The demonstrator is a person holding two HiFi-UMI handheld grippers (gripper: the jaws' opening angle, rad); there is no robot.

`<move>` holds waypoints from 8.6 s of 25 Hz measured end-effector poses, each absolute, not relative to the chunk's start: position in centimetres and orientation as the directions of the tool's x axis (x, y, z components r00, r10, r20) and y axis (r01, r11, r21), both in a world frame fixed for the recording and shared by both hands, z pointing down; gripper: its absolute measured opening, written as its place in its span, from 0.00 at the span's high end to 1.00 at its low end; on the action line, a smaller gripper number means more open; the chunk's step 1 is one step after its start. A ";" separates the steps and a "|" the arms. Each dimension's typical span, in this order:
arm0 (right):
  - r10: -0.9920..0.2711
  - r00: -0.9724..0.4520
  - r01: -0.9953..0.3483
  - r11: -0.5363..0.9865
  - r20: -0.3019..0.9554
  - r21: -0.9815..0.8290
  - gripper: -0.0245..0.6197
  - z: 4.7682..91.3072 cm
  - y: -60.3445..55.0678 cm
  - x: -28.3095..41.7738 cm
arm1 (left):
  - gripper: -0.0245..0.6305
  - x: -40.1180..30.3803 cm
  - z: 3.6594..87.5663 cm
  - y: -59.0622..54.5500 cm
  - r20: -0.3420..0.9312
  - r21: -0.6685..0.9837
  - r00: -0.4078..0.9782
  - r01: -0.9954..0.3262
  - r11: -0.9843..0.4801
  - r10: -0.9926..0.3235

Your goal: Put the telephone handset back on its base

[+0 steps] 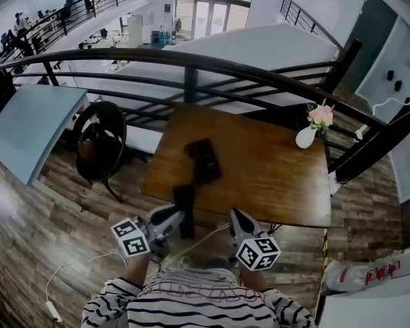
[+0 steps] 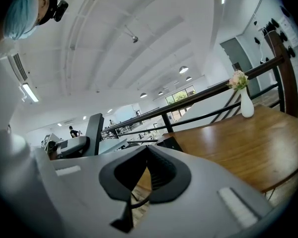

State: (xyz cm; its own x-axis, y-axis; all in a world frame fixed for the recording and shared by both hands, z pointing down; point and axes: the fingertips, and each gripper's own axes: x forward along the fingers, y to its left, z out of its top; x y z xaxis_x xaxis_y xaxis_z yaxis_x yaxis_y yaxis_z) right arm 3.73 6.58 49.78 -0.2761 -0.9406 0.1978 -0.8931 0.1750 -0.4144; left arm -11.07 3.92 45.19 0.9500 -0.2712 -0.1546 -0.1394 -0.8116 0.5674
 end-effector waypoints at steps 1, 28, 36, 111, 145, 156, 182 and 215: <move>-0.940 -0.275 -0.893 0.172 0.203 -0.415 0.96 49.9 6.2 3.9 | 0.85 -11.0 45.4 3.5 -0.153 0.573 0.950 -0.139 -0.807 -0.272; -0.808 -0.542 -0.804 0.418 0.233 -0.422 0.96 51.8 -8.7 16.8 | 0.85 1.6 48.9 -8.9 -0.130 0.632 0.831 -0.350 -0.691 -0.540; -0.756 -0.600 -0.771 0.462 0.260 -0.437 0.96 53.3 -10.3 16.5 | 0.85 1.0 51.9 -10.4 -0.104 0.662 0.817 -0.369 -0.653 -0.567; -0.806 -0.454 -0.856 0.277 0.379 -0.436 0.96 56.8 -16.8 14.2 | 0.85 0.5 69.7 -27.2 -0.004 0.925 0.868 -0.185 -0.331 -0.497; -0.793 -0.465 -0.854 0.284 0.394 -0.436 0.96 57.3 -17.1 14.4 | 0.83 1.6 69.5 -27.2 -0.076 0.967 0.923 -0.024 -0.254 -0.376; -0.788 -0.475 -0.849 0.294 0.391 -0.439 0.96 57.3 -17.2 13.9 | 0.74 1.3 69.6 -27.1 0.045 0.921 0.913 -0.195 -0.337 -0.405; -0.768 -0.523 -0.827 0.351 0.371 -0.440 0.96 56.9 -17.4 11.0 | 0.66 -3.7 63.0 -25.7 0.033 0.774 0.813 -0.389 -0.500 -0.581; -0.794 -0.556 -0.796 0.424 0.245 -0.432 0.96 52.0 -18.7 10.0 | 0.96 -1.3 48.1 -19.8 0.011 0.271 0.819 -0.554 -0.787 -0.573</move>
State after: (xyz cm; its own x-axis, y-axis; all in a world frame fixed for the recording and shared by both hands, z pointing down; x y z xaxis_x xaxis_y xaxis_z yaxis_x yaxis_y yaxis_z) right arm 10.00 -18.65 52.04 -0.5559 -0.7943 0.2452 -0.7960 0.4236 -0.4324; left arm -1.26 -19.78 48.10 0.8193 -0.5733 0.0106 -0.5542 -0.7870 0.2712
